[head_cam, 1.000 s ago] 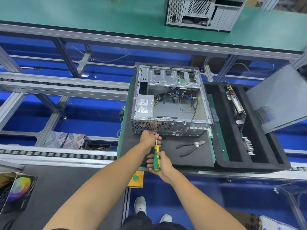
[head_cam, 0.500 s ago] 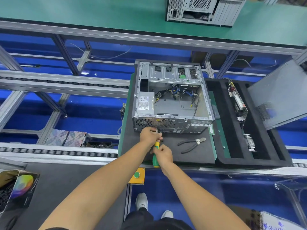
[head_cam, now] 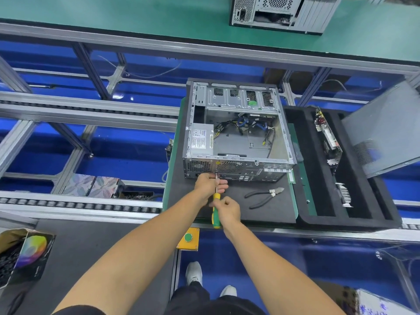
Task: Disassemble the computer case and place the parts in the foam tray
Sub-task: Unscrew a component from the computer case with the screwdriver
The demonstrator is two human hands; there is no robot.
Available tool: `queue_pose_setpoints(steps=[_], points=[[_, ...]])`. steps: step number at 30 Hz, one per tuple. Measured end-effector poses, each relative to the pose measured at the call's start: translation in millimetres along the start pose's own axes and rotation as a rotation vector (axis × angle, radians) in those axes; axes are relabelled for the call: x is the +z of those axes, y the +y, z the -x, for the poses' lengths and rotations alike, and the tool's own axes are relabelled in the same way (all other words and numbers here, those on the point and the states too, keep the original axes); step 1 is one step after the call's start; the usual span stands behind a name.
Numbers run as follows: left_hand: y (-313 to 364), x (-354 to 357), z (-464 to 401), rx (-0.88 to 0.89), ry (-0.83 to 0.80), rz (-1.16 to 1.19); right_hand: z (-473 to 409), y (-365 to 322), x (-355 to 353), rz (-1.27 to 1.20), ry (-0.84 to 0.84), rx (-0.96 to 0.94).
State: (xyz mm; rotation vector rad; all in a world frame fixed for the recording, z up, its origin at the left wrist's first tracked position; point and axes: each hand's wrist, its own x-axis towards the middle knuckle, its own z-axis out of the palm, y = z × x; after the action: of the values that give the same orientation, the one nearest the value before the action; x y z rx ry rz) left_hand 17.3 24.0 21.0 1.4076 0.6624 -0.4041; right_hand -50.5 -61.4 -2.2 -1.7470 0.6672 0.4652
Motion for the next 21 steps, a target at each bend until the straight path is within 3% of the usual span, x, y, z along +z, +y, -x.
queue_pose_setpoints(steps=[4,9,12,17,21], points=[[-4.5,-0.3,-1.6,0.023,0.039,-0.088,-2.1,-3.9,4.2,0.142,0.089,-0.007],[-7.9,-10.1,-0.7,0.187,0.109,-0.42,-2.5,-4.4,-0.3,0.188,0.075,0.021],[-4.5,-7.0,-1.6,0.157,0.115,-0.354,-2.2,-5.6,-3.9,0.124,0.013,0.027],[0.4,-6.7,-4.7,0.039,0.054,-0.159,3.5,-1.8,-6.5,-0.177,-0.245,0.187],[4.5,-4.7,-4.1,-0.033,0.016,-0.062,2.3,2.6,-6.3,-0.318,-0.28,0.181]])
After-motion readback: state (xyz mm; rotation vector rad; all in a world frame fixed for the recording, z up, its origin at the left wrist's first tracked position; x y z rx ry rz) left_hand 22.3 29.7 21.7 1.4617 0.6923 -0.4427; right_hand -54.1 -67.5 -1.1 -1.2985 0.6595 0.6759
